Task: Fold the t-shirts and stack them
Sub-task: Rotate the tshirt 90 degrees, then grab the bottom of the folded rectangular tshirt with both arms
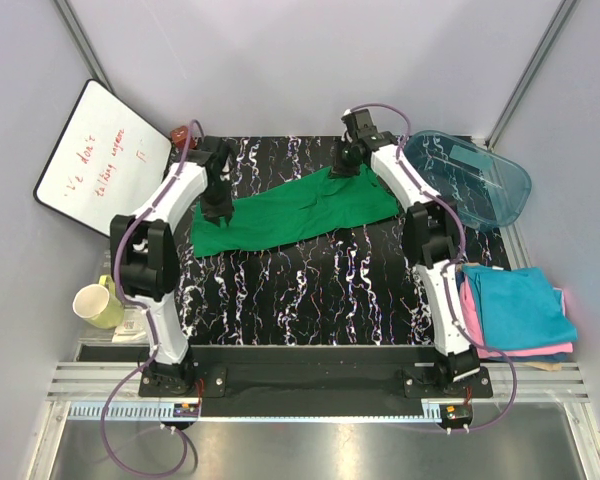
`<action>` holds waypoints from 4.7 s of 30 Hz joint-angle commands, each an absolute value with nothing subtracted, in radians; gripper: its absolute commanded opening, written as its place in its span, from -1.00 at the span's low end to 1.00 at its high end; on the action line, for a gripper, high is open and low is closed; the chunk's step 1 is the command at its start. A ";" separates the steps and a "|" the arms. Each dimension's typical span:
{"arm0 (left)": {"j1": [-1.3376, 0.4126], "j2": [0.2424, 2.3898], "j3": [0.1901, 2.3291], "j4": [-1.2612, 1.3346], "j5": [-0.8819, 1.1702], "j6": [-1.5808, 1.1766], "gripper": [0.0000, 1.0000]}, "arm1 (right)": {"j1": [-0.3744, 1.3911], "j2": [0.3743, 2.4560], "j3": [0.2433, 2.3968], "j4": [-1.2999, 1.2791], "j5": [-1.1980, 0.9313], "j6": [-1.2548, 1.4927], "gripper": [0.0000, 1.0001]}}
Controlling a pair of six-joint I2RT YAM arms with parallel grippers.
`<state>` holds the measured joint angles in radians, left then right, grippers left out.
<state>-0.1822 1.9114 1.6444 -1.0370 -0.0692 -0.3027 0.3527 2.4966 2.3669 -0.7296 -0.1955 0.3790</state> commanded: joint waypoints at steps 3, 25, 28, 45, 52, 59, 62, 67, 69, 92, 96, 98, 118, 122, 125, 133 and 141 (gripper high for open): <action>-0.198 2.095 1.842 -1.009 -0.166 -0.330 -1.00 | 0.360 2.173 2.113 -0.706 -0.132 0.353 -1.00; -0.201 2.392 2.044 -1.259 -0.212 -0.359 -1.00 | 0.324 2.454 2.187 -0.913 -0.006 0.330 -1.00; -0.227 2.343 1.943 -1.262 -0.173 -0.350 -1.00 | 0.324 2.554 2.342 -0.951 -0.008 0.305 -1.00; -0.681 2.092 1.696 -1.196 0.275 -0.506 -1.00 | 0.322 2.780 2.747 -0.792 -0.112 0.284 -1.00; -0.700 1.988 1.746 -1.210 0.141 -0.520 -1.00 | 0.282 2.648 2.663 -0.776 -0.198 0.298 -1.00; -0.549 1.921 1.721 -1.290 -0.095 -0.471 -1.00 | 0.268 2.321 2.299 -0.787 -0.260 0.302 -1.00; -0.482 1.922 1.701 -1.289 -0.139 -0.443 -0.95 | 0.281 2.226 2.168 -0.808 -0.303 0.302 -1.00; -0.443 1.954 1.689 -1.276 -0.147 -0.393 -0.82 | 0.340 2.126 2.002 -0.842 -0.368 0.287 -1.00; -0.436 1.962 1.680 -1.263 -0.160 -0.382 -0.56 | 0.362 2.109 1.928 -0.850 -0.383 0.299 -1.00; -0.361 1.960 1.540 -1.141 -0.072 -0.370 -1.00 | 0.525 2.226 1.764 -0.936 -0.534 0.359 -1.00; -0.356 1.950 1.529 -1.141 -0.080 -0.379 -1.00 | 0.583 2.226 1.758 -0.959 -0.543 0.348 -1.00; -0.356 1.942 1.523 -1.140 -0.084 -0.387 -1.00 | 0.612 2.230 1.740 -0.959 -0.546 0.345 -1.00; -0.359 1.885 1.523 -1.163 -0.061 -0.410 -1.00 | 0.630 2.210 1.632 -1.210 0.055 0.252 -1.00; -0.391 1.833 1.506 -1.135 -0.041 -0.400 -1.00 | 0.611 2.207 1.684 -1.210 0.222 0.238 -1.00; -0.448 1.789 1.482 -1.099 -0.006 -0.399 -0.81 | 0.595 2.200 1.741 -1.192 0.256 0.226 -1.00; -0.604 1.671 1.368 -0.997 0.072 -0.478 0.73 | 0.586 2.041 1.842 -1.163 0.128 0.218 -0.71; -0.684 1.583 1.102 -0.709 0.313 -0.699 0.37 | 0.575 1.962 1.735 -1.080 0.003 0.270 -0.29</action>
